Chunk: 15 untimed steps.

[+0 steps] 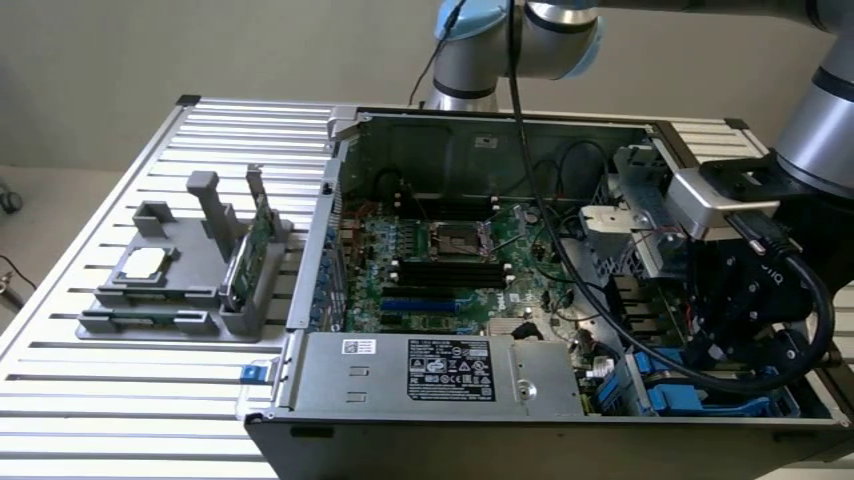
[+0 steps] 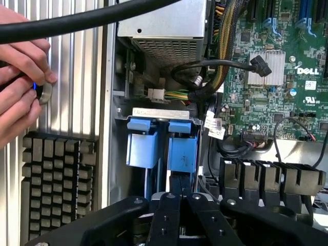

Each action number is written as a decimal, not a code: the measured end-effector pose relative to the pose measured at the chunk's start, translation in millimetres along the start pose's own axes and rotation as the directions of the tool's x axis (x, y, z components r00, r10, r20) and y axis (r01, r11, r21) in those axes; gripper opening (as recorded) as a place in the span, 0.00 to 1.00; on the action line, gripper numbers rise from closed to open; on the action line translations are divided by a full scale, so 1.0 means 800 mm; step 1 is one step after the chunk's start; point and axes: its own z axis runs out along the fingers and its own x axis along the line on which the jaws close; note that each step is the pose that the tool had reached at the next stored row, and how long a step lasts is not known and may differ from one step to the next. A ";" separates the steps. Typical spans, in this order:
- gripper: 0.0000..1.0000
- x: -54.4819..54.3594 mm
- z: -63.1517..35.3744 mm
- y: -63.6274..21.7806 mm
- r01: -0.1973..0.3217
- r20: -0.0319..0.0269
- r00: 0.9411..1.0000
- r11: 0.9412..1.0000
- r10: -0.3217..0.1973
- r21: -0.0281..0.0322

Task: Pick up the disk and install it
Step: 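Insert the disk into the insertion slot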

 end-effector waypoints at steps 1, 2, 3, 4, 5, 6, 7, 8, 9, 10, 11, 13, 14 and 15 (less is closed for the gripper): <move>0.12 0.000 -0.001 0.000 0.000 0.001 1.000 1.000 0.000 -0.001; 0.12 0.000 -0.003 0.000 0.000 0.003 1.000 1.000 0.000 -0.002; 0.12 0.001 -0.007 0.000 0.001 0.003 1.000 1.000 -0.001 -0.003; 0.12 0.002 -0.013 0.000 0.001 0.001 1.000 1.000 -0.001 -0.005; 0.12 0.002 -0.017 0.000 0.001 0.001 1.000 1.000 -0.001 -0.006; 0.12 0.003 -0.021 0.000 0.001 0.001 1.000 1.000 -0.001 -0.006; 0.12 0.004 -0.026 0.000 0.001 0.000 1.000 1.000 -0.001 -0.007; 0.12 0.004 -0.031 0.001 0.001 0.001 1.000 1.000 -0.001 -0.008; 0.12 0.005 -0.036 0.001 0.001 0.001 1.000 1.000 -0.001 -0.008; 0.12 0.006 -0.041 0.001 0.001 0.001 1.000 1.000 -0.001 -0.009; 0.12 0.006 -0.045 0.001 0.001 0.001 1.000 1.000 -0.001 -0.009; 0.12 0.007 -0.055 0.001 0.001 0.001 1.000 1.000 -0.001 -0.009; 0.12 0.008 -0.059 0.001 0.001 0.001 1.000 1.000 -0.001 -0.009; 0.12 0.008 -0.062 0.001 0.002 0.001 1.000 1.000 -0.002 -0.010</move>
